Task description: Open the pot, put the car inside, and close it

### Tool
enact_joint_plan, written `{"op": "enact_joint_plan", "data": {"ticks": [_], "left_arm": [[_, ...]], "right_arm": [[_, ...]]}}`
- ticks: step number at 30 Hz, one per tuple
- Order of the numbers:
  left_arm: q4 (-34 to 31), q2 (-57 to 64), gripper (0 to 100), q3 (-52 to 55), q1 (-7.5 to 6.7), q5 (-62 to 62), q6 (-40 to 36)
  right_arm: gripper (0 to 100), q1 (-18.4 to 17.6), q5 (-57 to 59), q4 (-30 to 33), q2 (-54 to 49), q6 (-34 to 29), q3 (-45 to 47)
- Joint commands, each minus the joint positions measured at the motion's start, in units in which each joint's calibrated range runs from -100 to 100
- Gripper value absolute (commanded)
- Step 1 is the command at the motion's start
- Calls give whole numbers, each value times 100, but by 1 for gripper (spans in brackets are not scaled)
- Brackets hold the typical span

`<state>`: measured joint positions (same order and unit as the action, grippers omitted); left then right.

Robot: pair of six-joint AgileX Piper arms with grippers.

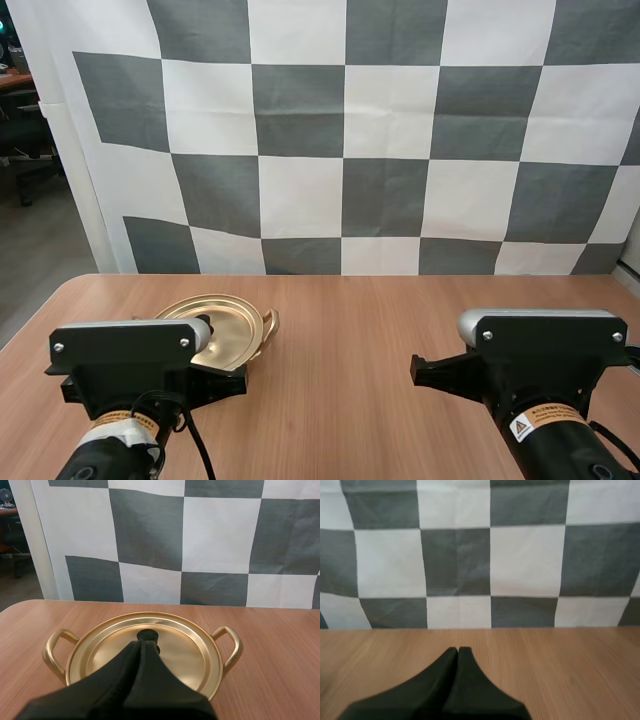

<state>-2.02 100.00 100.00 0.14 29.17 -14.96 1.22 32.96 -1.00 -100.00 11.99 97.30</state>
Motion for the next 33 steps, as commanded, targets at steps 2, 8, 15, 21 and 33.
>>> {"op": "enact_joint_plan", "data": {"ticks": [2, 8, 15, 21, 33], "left_arm": [[2, 0, 0, 0, -4, 6, 0], [2, 0, 0, 0, -4, 6, 0], [2, 0, 0, 0, -4, 6, 0], [2, 0, 0, 0, -4, 6, 0], [2, 0, 0, 0, -4, 6, 0]], "right_arm": [[0, 123, 235, -128, 0, -5, 24], [0, 180, 235, -177, 0, -5, 40], [0, 180, 252, -209, 0, -5, 39], [0, 171, 232, -128, 0, -5, 39], [0, 55, 213, -40, 0, 27, 39]]}}
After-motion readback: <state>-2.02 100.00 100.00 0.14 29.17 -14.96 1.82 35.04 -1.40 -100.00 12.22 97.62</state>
